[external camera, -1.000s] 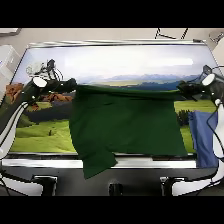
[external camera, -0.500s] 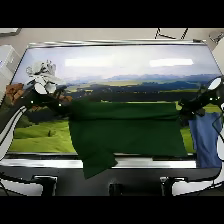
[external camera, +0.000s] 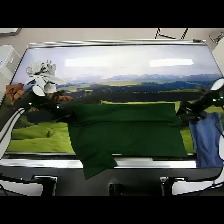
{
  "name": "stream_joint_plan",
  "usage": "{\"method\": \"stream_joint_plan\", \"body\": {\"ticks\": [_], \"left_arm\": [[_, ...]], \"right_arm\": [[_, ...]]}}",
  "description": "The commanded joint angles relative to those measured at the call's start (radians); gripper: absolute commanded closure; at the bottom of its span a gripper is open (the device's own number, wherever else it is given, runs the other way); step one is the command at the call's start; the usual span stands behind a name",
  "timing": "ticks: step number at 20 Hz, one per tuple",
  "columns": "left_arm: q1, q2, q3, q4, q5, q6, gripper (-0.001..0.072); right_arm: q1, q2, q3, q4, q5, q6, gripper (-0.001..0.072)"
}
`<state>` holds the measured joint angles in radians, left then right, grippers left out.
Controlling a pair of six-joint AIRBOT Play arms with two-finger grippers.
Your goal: Fold the clothes and pants, and hang the long-sleeved shirts on hangers.
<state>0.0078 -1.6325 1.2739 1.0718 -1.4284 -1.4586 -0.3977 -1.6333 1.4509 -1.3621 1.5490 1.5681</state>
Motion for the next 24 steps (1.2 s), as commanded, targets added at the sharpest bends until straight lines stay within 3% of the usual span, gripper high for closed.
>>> {"method": "stream_joint_plan", "body": {"ticks": [1, 2, 8, 16, 17, 19, 20, 24], "left_arm": [[0.069, 0.079, -0.045, -0.006, -0.093, -0.003, 0.0152], [0.074, 0.124, -0.122, -0.006, -0.082, 0.011, 0.0112], [-0.010, 0.375, -0.695, -0.183, 0.113, 0.102, 0.0132], [-0.233, 0.394, -0.835, -0.357, 0.299, 0.097, 0.0133], [-0.256, 0.394, -0.841, -0.362, 0.312, 0.080, 0.0163], [-0.280, 0.394, -0.845, -0.362, 0.335, 0.058, 0.0560], [-0.280, 0.394, -0.844, -0.362, 0.346, 0.058, 0.0684], [-0.243, 0.398, -0.844, -0.361, 0.355, 0.062, 0.0686]], "right_arm": [[-0.126, 0.056, -0.019, 0.007, 0.122, -0.027, 0.0138], [-0.164, 0.083, -0.063, 0.007, 0.119, -0.027, 0.0138], [-0.221, 0.186, -0.300, -0.048, 0.072, -0.039, 0.0138], [-0.221, 0.189, -0.305, -0.029, 0.065, -0.040, 0.0140], [-0.221, 0.189, -0.305, -0.030, 0.059, -0.040, 0.0140], [-0.221, 0.189, -0.312, -0.038, 0.052, -0.040, 0.0142], [-0.221, 0.190, -0.335, -0.038, 0.053, -0.050, 0.0142], [-0.221, 0.189, -0.526, -0.037, 0.019, -0.108, 0.0137]]}}
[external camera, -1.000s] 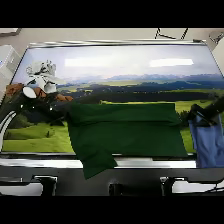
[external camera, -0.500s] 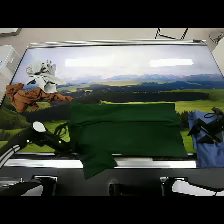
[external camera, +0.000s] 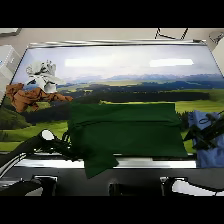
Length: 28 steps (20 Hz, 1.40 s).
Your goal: Fold the clothes and pants, and hang the long-sleeved shirts on hangers.
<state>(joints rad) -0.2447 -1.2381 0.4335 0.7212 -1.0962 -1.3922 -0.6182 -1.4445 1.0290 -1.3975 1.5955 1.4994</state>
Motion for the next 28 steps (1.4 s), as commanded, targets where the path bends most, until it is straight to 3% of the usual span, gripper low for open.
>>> {"method": "stream_joint_plan", "body": {"ticks": [1, 4, 7, 9, 10, 11, 12, 13, 16, 21, 26, 28], "left_arm": [[0.016, 0.005, -0.003, -0.011, 0.022, 0.003, 0.0686], [0.019, 0.006, -0.003, -0.010, 0.016, 0.032, 0.0686], [0.021, 0.009, -0.003, -0.003, 0.019, 0.035, 0.0686], [0.021, 0.009, -0.003, -0.003, 0.024, 0.035, 0.0686], [0.021, 0.009, -0.003, -0.003, 0.024, 0.035, 0.0686], [0.021, 0.010, -0.003, -0.003, 0.024, 0.035, 0.0686], [0.021, 0.010, -0.001, -0.002, 0.023, 0.036, 0.0686], [0.021, 0.011, 0.010, 0.010, 0.019, 0.035, 0.0686], [0.049, 0.049, 0.094, 0.072, -0.016, 0.031, 0.0687], [0.213, 0.087, 0.343, 0.103, -0.144, 0.013, 0.0688], [0.245, -0.032, 0.560, 0.140, -0.055, 0.012, 0.0689], [0.250, -0.143, 0.651, 0.141, -0.043, 0.013, 0.0688]], "right_arm": [[0.000, 0.000, -0.141, -0.002, -0.060, -0.066, 0.0136], [0.000, 0.000, -0.179, 0.011, -0.179, -0.092, 0.0118], [0.000, -0.007, -0.180, 0.010, -0.209, -0.094, 0.0125], [0.000, -0.015, -0.190, 0.040, -0.244, -0.090, 0.0184], [0.000, -0.022, -0.196, 0.066, -0.252, -0.090, 0.0274], [0.000, -0.028, -0.198, 0.086, -0.250, -0.090, 0.0419], [0.000, -0.029, -0.198, 0.098, -0.239, -0.090, 0.0631], [0.000, -0.026, -0.194, 0.108, -0.214, -0.095, 0.0663], [0.000, 0.007, -0.158, 0.141, -0.153, -0.138, 0.0665], [0.000, 0.062, -0.010, 0.269, -0.124, -0.079, 0.0666], [0.138, 0.031, 0.150, 0.294, -0.246, -0.029, 0.0666], [0.206, -0.034, 0.216, 0.243, -0.326, 0.042, 0.0666]]}}
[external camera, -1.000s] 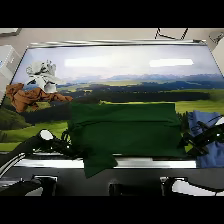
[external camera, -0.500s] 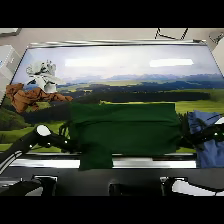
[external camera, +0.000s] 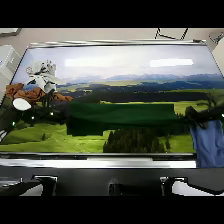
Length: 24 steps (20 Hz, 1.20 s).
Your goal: Fold the clothes and pants, and hang the long-sleeved shirts on hangers.
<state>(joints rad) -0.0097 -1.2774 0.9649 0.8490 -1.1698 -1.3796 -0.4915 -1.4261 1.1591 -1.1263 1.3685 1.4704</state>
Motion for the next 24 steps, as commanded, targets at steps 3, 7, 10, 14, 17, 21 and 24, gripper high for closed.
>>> {"method": "stream_joint_plan", "body": {"ticks": [3, 7, 10, 14, 17, 21, 24], "left_arm": [[0.014, -0.264, 0.269, 0.013, 0.030, 0.000, 0.0688], [0.016, -0.420, 0.423, 0.013, 0.026, -0.001, 0.0688], [0.015, -0.485, 0.432, 0.010, 0.014, -0.036, 0.0683], [0.037, -0.479, 0.433, -0.002, -0.071, -0.013, 0.0056], [0.072, -0.421, 0.432, -0.002, -0.135, -0.004, 0.0057], [0.058, -0.321, 0.432, -0.005, -0.131, -0.005, 0.0059], [0.009, -0.262, 0.432, -0.011, -0.093, -0.004, 0.0060]], "right_arm": [[0.139, -0.169, 0.188, -0.031, -0.138, 0.093, 0.0665], [0.172, -0.265, 0.237, -0.017, -0.249, 0.164, 0.0663], [0.171, -0.302, 0.237, 0.000, -0.240, 0.203, 0.0650], [0.141, -0.303, 0.291, -0.012, -0.144, 0.126, 0.0205], [0.051, -0.321, 0.295, 0.013, -0.085, 0.101, 0.0008], [0.043, -0.401, 0.295, 0.109, 0.001, 0.006, 0.0003], [0.084, -0.450, 0.295, 0.166, 0.003, 0.006, 0.0051]]}}
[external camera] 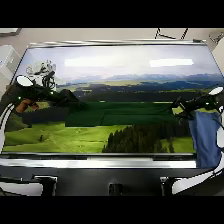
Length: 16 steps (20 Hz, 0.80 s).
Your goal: Fold the clothes and pants, and hang the long-sleeved shirts on hangers.
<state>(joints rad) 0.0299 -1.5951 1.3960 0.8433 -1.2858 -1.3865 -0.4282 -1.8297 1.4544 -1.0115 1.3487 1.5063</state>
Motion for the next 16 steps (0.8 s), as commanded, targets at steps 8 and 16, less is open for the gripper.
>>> {"method": "stream_joint_plan", "body": {"ticks": [8, 16], "left_arm": [[-0.338, -0.010, -0.001, -0.005, 0.405, -0.046, 0.0485], [-0.663, -0.248, 0.003, -0.299, 0.746, -0.297, 0.0684]], "right_arm": [[0.066, 0.085, 0.053, 0.277, 0.113, -0.164, 0.0664], [0.090, 0.505, 0.052, 0.313, 0.216, -0.046, 0.0663]]}}
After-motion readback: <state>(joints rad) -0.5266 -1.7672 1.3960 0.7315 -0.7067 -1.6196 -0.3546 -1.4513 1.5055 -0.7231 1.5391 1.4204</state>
